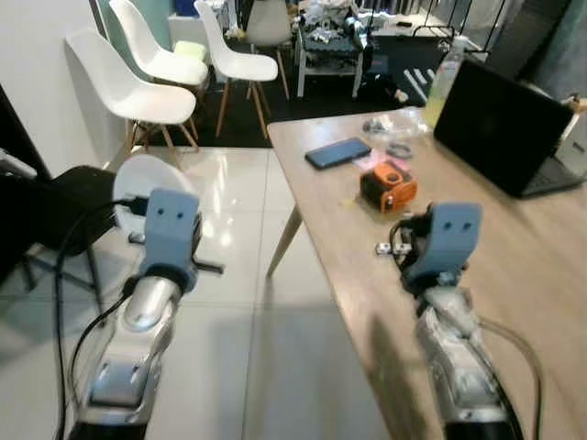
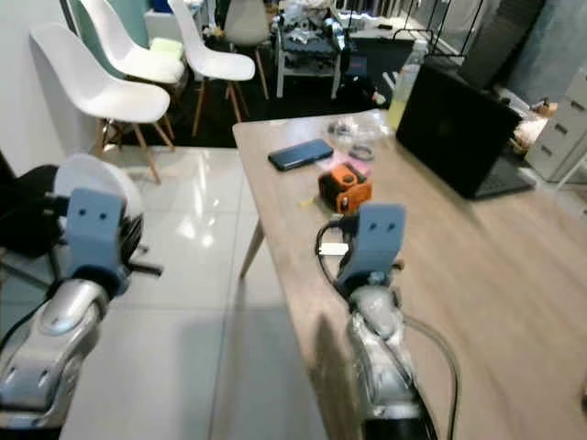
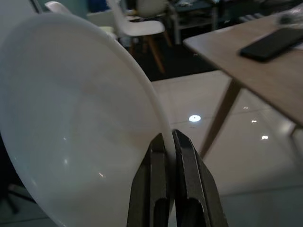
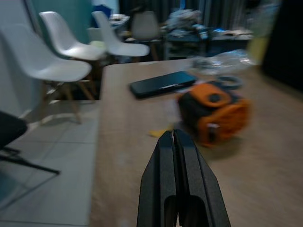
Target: Setting the table
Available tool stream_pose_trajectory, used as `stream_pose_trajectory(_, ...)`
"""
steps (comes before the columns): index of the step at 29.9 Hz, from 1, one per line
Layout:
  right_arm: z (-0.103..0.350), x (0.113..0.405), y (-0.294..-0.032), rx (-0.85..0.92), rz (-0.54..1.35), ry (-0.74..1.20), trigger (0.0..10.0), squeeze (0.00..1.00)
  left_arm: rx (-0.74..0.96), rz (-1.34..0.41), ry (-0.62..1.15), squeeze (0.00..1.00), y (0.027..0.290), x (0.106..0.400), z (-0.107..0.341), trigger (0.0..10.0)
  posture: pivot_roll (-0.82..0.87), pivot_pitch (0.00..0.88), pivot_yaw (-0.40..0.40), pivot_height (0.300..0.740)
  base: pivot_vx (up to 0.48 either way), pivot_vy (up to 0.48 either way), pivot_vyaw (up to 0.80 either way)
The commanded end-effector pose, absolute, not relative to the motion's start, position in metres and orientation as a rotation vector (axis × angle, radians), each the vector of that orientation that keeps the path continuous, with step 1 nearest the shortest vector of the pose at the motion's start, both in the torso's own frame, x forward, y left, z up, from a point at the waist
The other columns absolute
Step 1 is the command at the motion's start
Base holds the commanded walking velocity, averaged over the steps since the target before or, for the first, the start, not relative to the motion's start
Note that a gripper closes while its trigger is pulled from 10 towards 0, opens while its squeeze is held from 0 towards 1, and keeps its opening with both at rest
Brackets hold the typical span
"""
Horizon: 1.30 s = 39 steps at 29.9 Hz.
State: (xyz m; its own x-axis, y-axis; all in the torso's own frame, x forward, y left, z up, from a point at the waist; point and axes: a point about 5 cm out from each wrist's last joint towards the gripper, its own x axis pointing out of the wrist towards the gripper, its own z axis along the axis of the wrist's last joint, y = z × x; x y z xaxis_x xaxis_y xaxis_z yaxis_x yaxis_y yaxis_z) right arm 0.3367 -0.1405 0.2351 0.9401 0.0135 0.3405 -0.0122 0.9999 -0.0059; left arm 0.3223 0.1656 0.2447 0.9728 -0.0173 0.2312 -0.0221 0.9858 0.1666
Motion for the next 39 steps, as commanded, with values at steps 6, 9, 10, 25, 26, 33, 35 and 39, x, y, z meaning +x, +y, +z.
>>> stream_pose_trajectory(6,0.2289,0.3354,-0.1496,-0.008,-0.015,-0.327,10.0,0.0,0.163,-0.011,-0.22,0.0,0.161,0.3196,0.2403,10.0,0.06,0.15,0.04,0.74,0.176,0.0,0.0)
stream_pose_trajectory(9,0.229,0.3355,-0.1498,-0.008,-0.016,-0.328,10.0,0.0,0.163,-0.018,-0.225,0.0,0.16,0.3191,0.2407,10.0,0.06,0.148,0.041,0.74,0.0,0.0,0.0)
stream_pose_trajectory(10,0.2292,0.3356,-0.15,-0.009,-0.016,-0.329,10.0,0.0,0.166,-0.026,-0.23,0.0,0.1587,0.3185,0.2415,10.0,0.06,0.147,0.041,0.74,0.0,0.0,0.0)
stream_pose_trajectory(25,0.229,0.3356,-0.1504,-0.009,-0.014,-0.329,10.0,0.0,0.17,-0.066,-0.252,0.0,0.1538,0.3144,0.2493,10.0,0.06,0.151,0.04,0.74,0.0,0.0,0.0)
stream_pose_trajectory(26,0.2289,0.3355,-0.1505,-0.01,-0.014,-0.328,10.0,0.0,0.17,-0.065,-0.251,0.0,0.1541,0.3145,0.2493,10.0,0.06,0.151,0.039,0.74,0.0,0.0,0.0)
stream_pose_trajectory(33,0.2281,0.3356,-0.1508,-0.012,-0.013,-0.326,10.0,0.0,0.172,-0.06,-0.246,0.0,0.1556,0.3152,0.2485,10.0,0.06,0.149,0.038,0.74,0.0,0.0,0.0)
stream_pose_trajectory(35,0.2282,0.3356,-0.1507,-0.012,-0.013,-0.326,10.0,0.0,0.172,-0.06,-0.245,0.0,0.1556,0.3153,0.2485,10.0,0.06,0.149,0.038,0.74,0.0,0.0,0.0)
stream_pose_trajectory(39,0.2285,0.3356,-0.1506,-0.013,-0.012,-0.327,10.0,0.0,0.172,-0.061,-0.243,0.0,0.1552,0.3156,0.2479,10.0,0.06,0.149,0.038,0.74,0.0,0.0,0.0)
